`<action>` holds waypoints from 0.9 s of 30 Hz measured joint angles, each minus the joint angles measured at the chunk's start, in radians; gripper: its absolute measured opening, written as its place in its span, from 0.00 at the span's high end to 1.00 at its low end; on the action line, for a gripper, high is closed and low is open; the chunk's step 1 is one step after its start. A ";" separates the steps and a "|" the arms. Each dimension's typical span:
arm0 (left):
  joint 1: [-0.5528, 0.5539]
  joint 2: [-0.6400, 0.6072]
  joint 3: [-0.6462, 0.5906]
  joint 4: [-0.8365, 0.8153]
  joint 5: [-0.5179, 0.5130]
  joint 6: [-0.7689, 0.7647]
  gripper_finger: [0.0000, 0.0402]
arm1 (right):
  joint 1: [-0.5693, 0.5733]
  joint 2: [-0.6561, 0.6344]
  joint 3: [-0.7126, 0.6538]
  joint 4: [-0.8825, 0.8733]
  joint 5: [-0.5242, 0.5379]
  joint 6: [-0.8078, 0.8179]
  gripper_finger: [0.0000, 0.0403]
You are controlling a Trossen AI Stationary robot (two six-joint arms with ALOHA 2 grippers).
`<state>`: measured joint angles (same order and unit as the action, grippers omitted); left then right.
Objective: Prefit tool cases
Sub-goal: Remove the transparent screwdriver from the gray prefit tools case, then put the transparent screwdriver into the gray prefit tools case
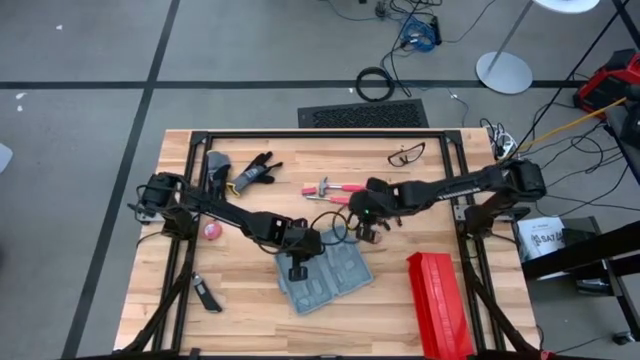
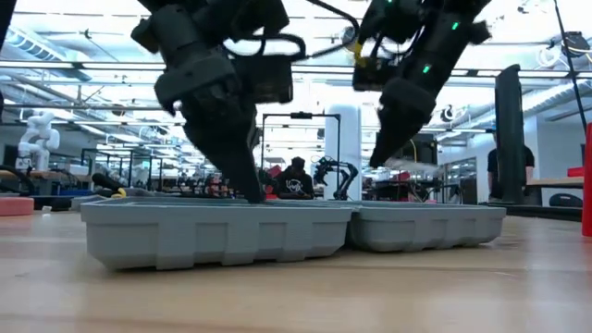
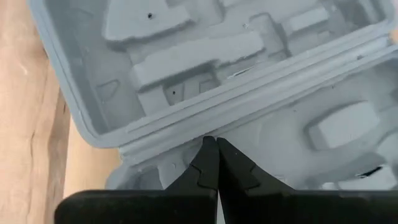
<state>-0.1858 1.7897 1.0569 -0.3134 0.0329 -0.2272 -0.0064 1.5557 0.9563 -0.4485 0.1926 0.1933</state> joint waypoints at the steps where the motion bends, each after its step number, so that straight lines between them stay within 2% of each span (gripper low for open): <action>1: -0.001 -0.012 0.000 0.000 -0.005 0.001 1.00 | -0.018 0.007 -0.012 0.045 -0.027 -0.009 0.96; 5: -0.006 -0.042 0.002 0.008 -0.009 0.002 1.00 | -0.063 0.017 -0.016 0.123 -0.113 -0.015 0.92; 11: -0.005 -0.053 0.003 0.012 -0.026 0.005 1.00 | -0.074 0.018 -0.017 0.124 -0.120 -0.014 0.86; 19: -0.007 -0.057 0.003 -0.014 -0.046 0.000 1.00 | -0.070 0.011 -0.016 0.077 -0.121 -0.019 0.85; 27: -0.006 -0.073 0.004 -0.215 -0.208 0.005 1.00 | -0.068 0.016 -0.017 -0.056 -0.169 -0.062 0.84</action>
<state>-0.1921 1.7172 1.0611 -0.5282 -0.1747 -0.2223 -0.0743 1.5716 0.9394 -0.5047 0.0233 0.1310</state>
